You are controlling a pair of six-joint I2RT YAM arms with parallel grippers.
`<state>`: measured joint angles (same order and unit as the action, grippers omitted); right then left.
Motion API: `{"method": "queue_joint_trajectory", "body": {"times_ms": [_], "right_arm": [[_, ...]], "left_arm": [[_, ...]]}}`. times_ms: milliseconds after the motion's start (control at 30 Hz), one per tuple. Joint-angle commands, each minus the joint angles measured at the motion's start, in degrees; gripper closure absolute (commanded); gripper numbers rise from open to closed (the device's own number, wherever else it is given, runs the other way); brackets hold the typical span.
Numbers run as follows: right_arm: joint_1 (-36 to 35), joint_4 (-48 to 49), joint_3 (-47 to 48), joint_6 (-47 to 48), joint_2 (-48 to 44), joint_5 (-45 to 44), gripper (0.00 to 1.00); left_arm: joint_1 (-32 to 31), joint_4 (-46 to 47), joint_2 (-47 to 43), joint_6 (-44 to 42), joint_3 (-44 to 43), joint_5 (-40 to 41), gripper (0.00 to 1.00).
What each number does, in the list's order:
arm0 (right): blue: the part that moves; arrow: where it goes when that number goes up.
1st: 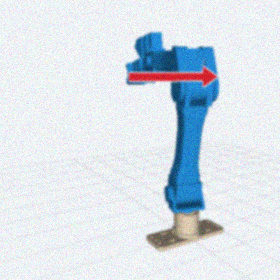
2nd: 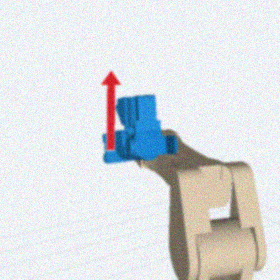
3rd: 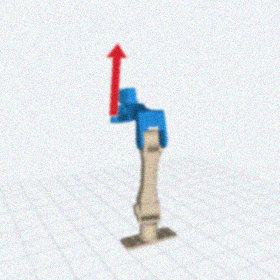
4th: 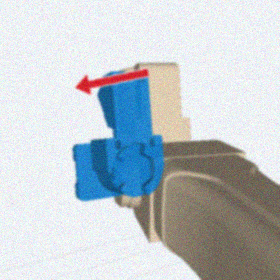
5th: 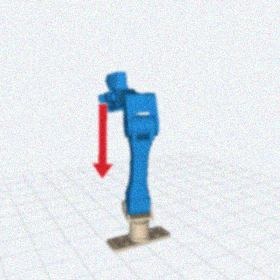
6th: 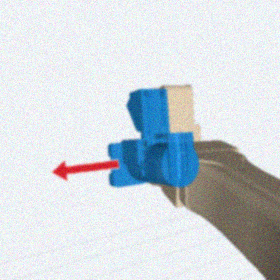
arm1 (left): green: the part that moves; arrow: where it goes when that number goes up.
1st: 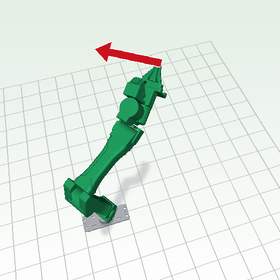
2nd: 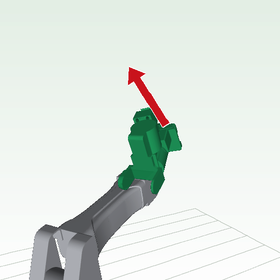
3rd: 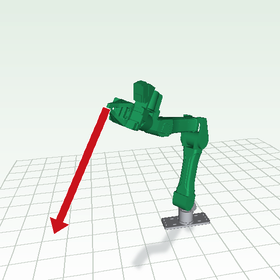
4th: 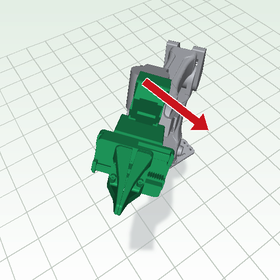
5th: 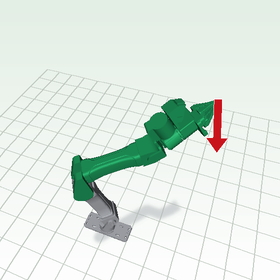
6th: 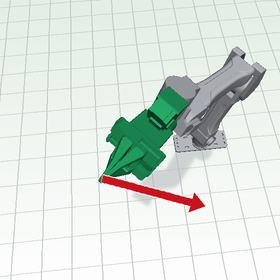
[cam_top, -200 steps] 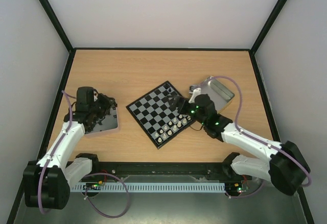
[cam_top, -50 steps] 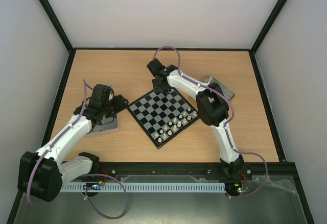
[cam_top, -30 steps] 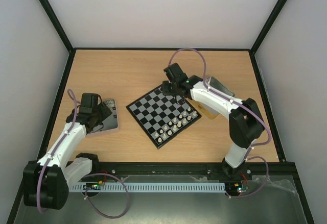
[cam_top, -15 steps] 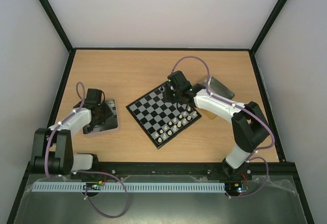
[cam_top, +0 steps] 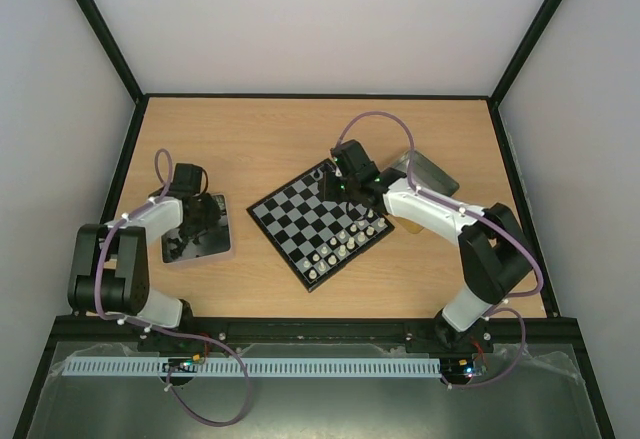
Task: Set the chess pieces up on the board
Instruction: Pick up the chess piece from the storage box.
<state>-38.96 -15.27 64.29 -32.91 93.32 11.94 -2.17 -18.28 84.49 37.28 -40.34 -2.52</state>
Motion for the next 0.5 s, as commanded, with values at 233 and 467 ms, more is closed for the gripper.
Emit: {"method": "queue_joint_trajectory", "body": {"times_ms": [233,467], "right_arm": [[0.0,2.9,-1.0,-2.0,-3.4,0.7,0.72],[0.1,4.5,-2.0,-3.1,-4.4,2.4,0.72]], "left_arm": [[0.3,-1.2,-2.3,0.5,1.4,0.8,0.82],[0.2,-1.2,-7.6,1.0,3.4,-0.1,0.84]]}}
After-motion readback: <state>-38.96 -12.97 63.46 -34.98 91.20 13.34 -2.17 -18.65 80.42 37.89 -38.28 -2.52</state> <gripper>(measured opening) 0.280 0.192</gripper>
